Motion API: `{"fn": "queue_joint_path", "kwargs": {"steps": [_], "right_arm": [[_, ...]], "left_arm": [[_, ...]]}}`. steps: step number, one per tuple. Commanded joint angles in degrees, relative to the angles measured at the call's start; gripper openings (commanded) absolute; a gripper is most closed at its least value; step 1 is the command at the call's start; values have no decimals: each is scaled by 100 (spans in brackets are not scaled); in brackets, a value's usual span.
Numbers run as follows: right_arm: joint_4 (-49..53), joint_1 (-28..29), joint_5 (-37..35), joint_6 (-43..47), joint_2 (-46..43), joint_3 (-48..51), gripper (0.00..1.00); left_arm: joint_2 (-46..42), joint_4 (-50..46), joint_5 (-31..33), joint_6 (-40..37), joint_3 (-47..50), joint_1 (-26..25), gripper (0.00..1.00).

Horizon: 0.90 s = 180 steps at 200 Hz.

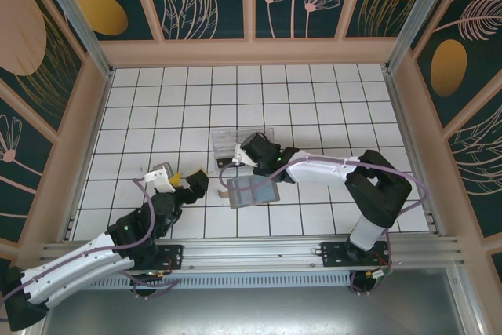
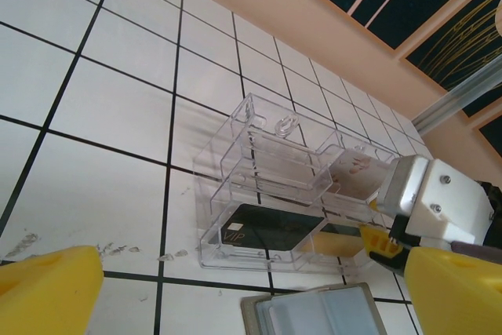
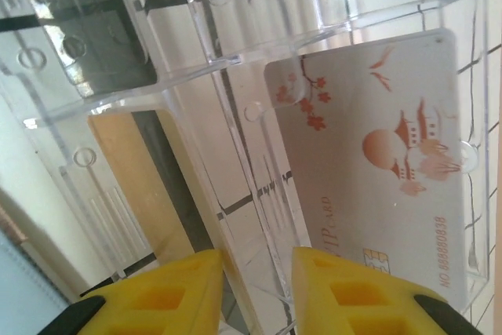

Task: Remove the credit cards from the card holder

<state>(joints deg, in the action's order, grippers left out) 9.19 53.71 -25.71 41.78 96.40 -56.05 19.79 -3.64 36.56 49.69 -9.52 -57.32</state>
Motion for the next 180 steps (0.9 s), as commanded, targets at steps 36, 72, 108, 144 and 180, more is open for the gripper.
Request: {"fn": "queue_joint_path", "kwargs": {"steps": [36, 72, 108, 144, 180], "right_arm": [[1, -19, 96, -1194, -818, 213, 35], [-119, -56, 894, -3094, -1847, 734, 45], [-385, -225, 1717, -5296, -2178, 1351, 46], [-1040, -265, 2190, -6658, -1966, 2063, 46], [-1826, -267, 2108, -7609, -2102, 2864, 45]], "left_arm": [[143, -50, 42, 55, 41, 10, 99], [629, 208, -336, 262, -40, 10, 96], [1501, 734, -1018, 489, -246, 10, 90], [2675, 1085, -1781, 758, -620, 10, 85], [3462, 1462, -2315, 1060, -753, 10, 73]]}}
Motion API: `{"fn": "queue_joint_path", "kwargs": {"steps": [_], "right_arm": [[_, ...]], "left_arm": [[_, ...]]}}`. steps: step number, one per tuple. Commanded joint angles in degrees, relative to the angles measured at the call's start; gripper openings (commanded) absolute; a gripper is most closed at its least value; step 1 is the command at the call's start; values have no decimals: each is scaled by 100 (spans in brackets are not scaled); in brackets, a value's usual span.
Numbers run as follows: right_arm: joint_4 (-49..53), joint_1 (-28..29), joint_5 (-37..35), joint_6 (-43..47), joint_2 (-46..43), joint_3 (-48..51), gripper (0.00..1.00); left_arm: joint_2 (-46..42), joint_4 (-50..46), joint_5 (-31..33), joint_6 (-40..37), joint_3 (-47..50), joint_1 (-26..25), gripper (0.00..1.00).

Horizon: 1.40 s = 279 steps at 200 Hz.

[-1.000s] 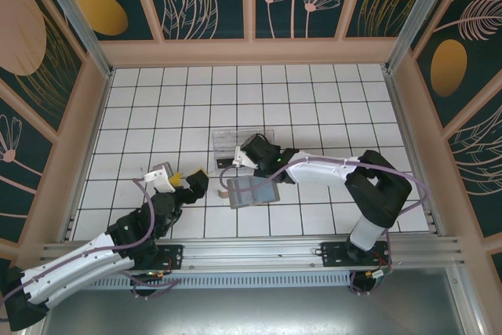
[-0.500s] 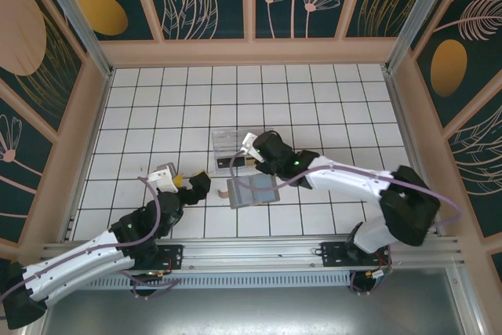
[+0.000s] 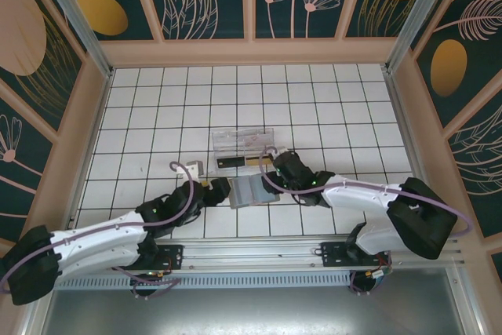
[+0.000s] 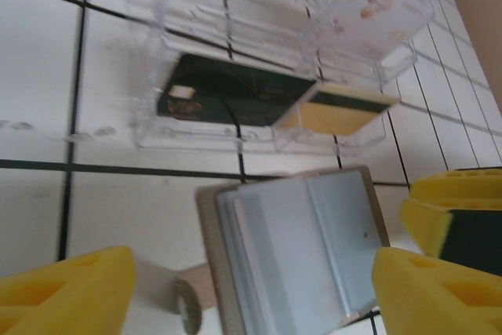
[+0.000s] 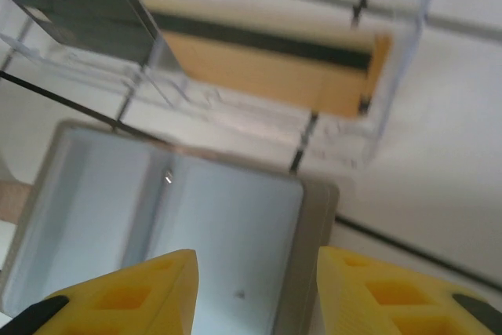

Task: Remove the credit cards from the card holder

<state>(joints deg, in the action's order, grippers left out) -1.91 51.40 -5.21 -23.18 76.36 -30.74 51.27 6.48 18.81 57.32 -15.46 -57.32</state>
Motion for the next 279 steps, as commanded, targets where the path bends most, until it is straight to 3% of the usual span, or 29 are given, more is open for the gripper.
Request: {"fn": "queue_joint_path", "kwargs": {"steps": [1, 57, 97, 168, 279], "right_arm": [[-715, -34, 39, -1124, -101, 350, 45], [-1365, -42, 145, -1647, 44, 1046, 45], [-1842, 140, 416, -1858, 425, 1038, 31], [-1893, 648, 310, -2097, 654, 859, 26], [-1726, 861, 119, -2207, 707, 779, 26]], "left_arm": [[328, 459, -551, 306, -159, 10, 73], [944, 445, -775, 272, -560, 3, 65], [1441, 503, -992, 308, -696, 9, 59], [1740, 569, -993, 525, -450, 8, 56], [1752, -129, -599, 629, -497, 9, 47]]}}
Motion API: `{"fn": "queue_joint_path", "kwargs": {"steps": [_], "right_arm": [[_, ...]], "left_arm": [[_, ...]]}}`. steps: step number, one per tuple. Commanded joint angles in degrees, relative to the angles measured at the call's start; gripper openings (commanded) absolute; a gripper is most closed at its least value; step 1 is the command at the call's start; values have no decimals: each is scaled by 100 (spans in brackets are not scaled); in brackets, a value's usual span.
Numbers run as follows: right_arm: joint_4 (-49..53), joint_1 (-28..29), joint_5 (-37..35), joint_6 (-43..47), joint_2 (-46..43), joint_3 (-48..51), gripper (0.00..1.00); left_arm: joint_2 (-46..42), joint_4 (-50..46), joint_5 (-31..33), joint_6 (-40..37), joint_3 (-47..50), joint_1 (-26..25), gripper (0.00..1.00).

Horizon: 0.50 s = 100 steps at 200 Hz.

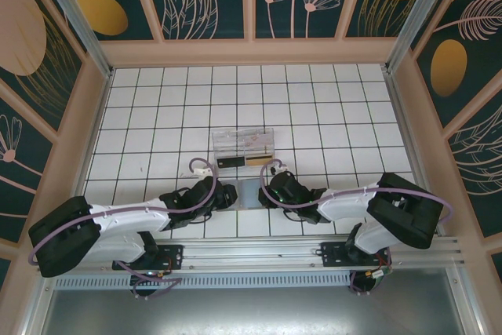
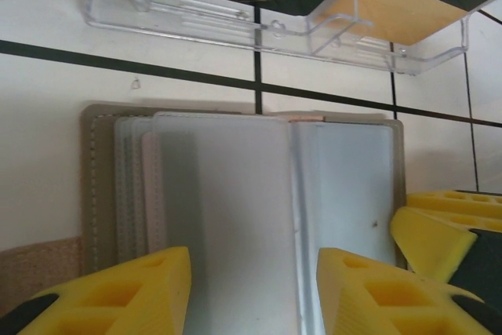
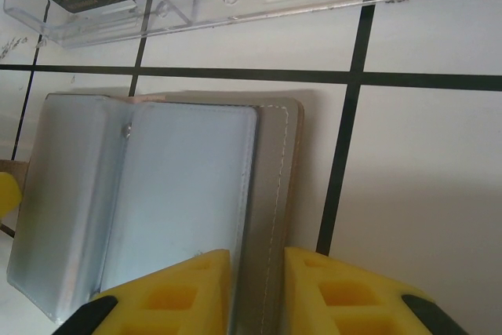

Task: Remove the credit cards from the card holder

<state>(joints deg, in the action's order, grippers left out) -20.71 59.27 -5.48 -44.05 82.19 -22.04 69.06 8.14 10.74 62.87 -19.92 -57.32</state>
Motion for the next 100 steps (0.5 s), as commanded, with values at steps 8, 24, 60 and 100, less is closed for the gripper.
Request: {"fn": "queue_joint_path", "kwargs": {"steps": [8, 24, 60, 100], "right_arm": [[162, 69, 128, -119, 138, -99, 27], [146, 68, 160, -117, 196, -111, 27], [129, 68, 205, -100, 296, -160, 27], [134, 69, 214, -95, 306, -178, 27]], "left_arm": [[-50, -296, 209, 76, -32, 5, 47], [-43, -309, 200, 84, -21, 10, 47], [60, -313, 147, 86, -39, 12, 47], [150, -283, 101, 42, -89, 10, 47]]}}
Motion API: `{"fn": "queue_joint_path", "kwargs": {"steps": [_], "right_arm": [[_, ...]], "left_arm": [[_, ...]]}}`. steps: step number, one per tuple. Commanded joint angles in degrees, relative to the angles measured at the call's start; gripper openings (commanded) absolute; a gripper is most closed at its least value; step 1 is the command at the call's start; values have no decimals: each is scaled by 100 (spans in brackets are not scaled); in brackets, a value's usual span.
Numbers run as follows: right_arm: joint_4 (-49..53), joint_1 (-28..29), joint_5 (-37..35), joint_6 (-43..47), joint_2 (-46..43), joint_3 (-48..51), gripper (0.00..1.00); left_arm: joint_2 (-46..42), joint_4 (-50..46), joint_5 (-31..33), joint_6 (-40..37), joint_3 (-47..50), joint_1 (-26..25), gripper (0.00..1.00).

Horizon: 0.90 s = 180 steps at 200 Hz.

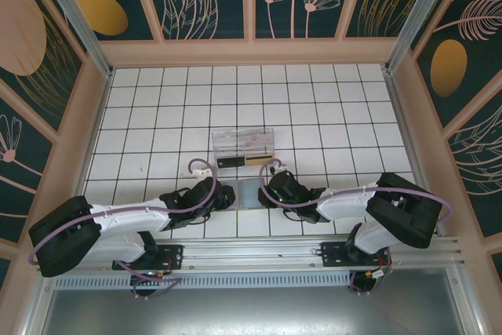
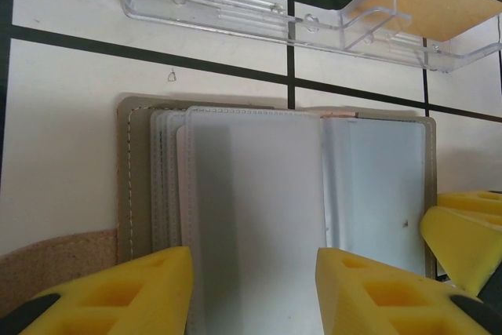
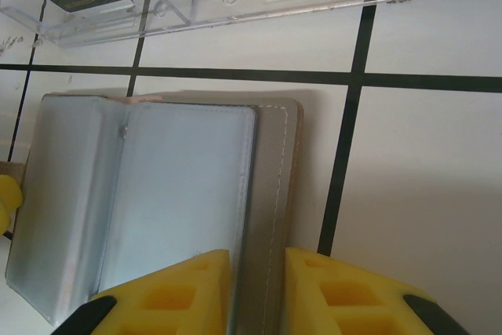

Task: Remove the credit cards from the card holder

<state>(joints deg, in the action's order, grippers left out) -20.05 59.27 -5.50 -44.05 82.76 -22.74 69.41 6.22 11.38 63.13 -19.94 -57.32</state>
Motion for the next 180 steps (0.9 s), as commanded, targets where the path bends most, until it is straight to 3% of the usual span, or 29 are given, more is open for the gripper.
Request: {"fn": "queue_joint_path", "kwargs": {"steps": [1, 43, 81, 136, 168, 180], "right_arm": [[75, 68, 216, -90, 254, -108, 27], [63, 72, 233, -83, 264, -116, 27], [81, 71, 238, -85, 277, -127, 27], [72, 76, 239, -82, 326, -143, 27], [77, 74, 248, -70, 333, -156, 27], [87, 74, 231, -76, 315, -152, 28]], "left_arm": [[120, -88, 34, 15, -92, 10, 47], [378, 149, -197, -86, -158, 10, 47], [498, 629, -539, -187, -161, 10, 54], [342, 818, -647, -196, -45, 10, 70], [217, 879, -645, -222, 2, 10, 98], [155, 937, -663, -246, 32, 10, 99]]}}
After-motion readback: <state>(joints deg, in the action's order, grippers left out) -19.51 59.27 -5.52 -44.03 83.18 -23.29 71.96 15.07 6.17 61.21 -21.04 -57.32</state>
